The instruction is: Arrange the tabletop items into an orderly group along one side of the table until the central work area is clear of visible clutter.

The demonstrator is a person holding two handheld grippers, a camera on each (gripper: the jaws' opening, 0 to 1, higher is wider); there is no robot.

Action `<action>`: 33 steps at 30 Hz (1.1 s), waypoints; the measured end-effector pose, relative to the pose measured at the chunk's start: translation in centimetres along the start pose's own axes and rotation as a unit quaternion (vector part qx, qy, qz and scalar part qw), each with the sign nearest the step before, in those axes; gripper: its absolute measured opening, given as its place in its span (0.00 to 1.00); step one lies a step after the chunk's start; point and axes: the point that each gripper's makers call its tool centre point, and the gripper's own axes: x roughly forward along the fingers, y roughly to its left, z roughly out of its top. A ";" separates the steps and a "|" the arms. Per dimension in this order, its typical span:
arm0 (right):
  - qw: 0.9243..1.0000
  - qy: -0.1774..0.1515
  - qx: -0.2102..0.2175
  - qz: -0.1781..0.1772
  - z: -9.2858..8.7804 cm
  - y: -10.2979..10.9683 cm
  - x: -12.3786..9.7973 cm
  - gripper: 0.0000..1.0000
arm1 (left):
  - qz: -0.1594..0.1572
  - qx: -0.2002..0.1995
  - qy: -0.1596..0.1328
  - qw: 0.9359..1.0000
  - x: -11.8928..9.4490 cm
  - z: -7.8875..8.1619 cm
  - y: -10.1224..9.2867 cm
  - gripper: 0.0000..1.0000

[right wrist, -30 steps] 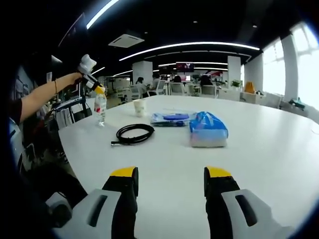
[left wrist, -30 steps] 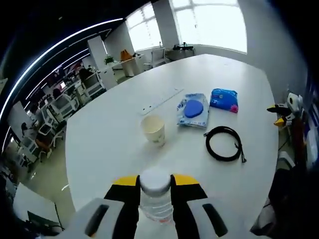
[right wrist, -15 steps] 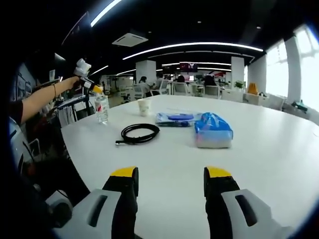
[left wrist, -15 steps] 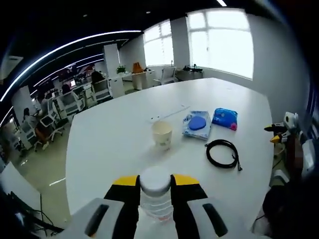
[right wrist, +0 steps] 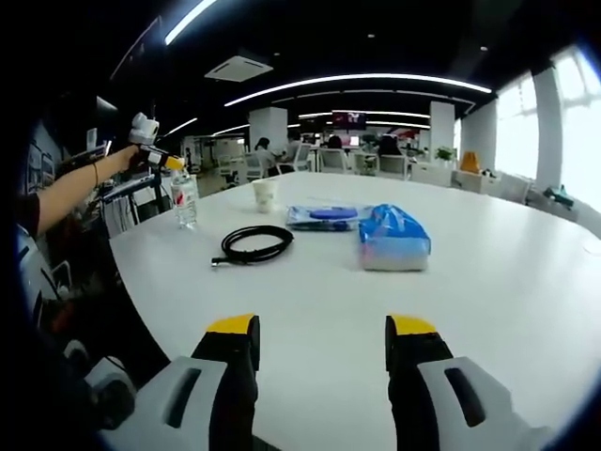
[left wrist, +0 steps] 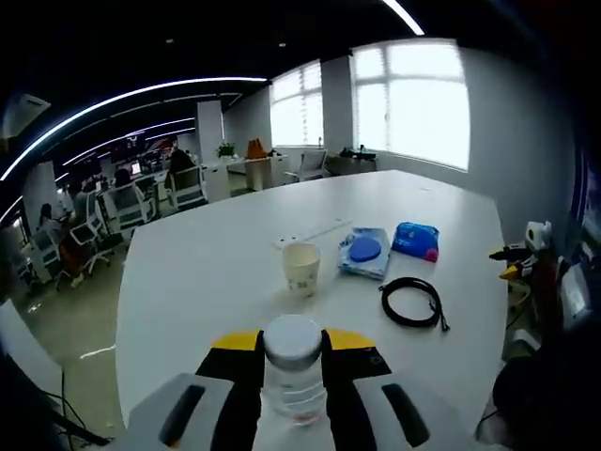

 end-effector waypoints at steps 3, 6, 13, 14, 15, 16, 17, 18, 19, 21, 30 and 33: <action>1.000 -0.009 0.002 -0.003 0.3 -0.2 -0.2 0.53 | 0.004 0.011 -0.012 1.000 0.0 0.1 0.1 0.23; 1.000 -0.020 0.003 -0.005 0.7 -0.3 -0.4 0.55 | 0.007 0.020 -0.036 0.999 -0.1 0.5 0.0 0.23; 1.000 -0.017 -0.006 -0.009 0.9 -0.5 -0.6 0.55 | 0.018 0.006 -0.080 0.997 -0.4 0.9 -0.1 0.39; 1.000 -0.015 -0.008 -0.009 0.8 -0.5 -0.6 0.55 | 0.025 0.004 -0.072 0.997 -0.5 0.6 0.3 0.42; 1.000 -0.014 -0.009 -0.010 0.8 -0.6 -0.6 0.55 | 0.028 0.002 -0.068 0.997 -0.5 0.4 0.4 0.46; 1.000 -0.013 -0.009 -0.011 0.8 -0.6 -0.6 0.55 | 0.034 -0.005 -0.066 0.997 -0.5 0.2 0.6 0.48; 1.000 -0.015 -0.008 -0.012 0.9 -0.6 -0.7 0.55 | 0.041 -0.008 -0.061 0.997 -0.4 -0.1 0.8 0.52; 1.000 -0.016 -0.008 -0.011 0.9 -0.6 -0.7 0.55 | 0.043 -0.009 -0.059 0.997 -0.4 -0.2 0.8 0.57; 1.000 -0.017 -0.004 -0.009 0.9 -0.6 -0.7 0.55 | 0.071 -0.019 -0.048 0.996 -0.4 -1.0 1.4 0.60; 1.000 -0.013 -0.006 -0.010 0.7 -0.6 -0.6 0.55 | 0.091 -0.019 -0.052 0.994 -0.4 -1.4 1.1 0.69; 1.000 -0.011 -0.006 -0.003 0.7 -0.5 -0.1 0.55 | 0.162 -0.038 -0.087 0.982 0.5 -3.3 -0.4 0.86; 1.000 -0.014 -0.009 0.003 0.8 -0.3 -0.2 0.55 | 0.165 -0.042 -0.083 0.982 0.8 -3.6 -0.3 0.86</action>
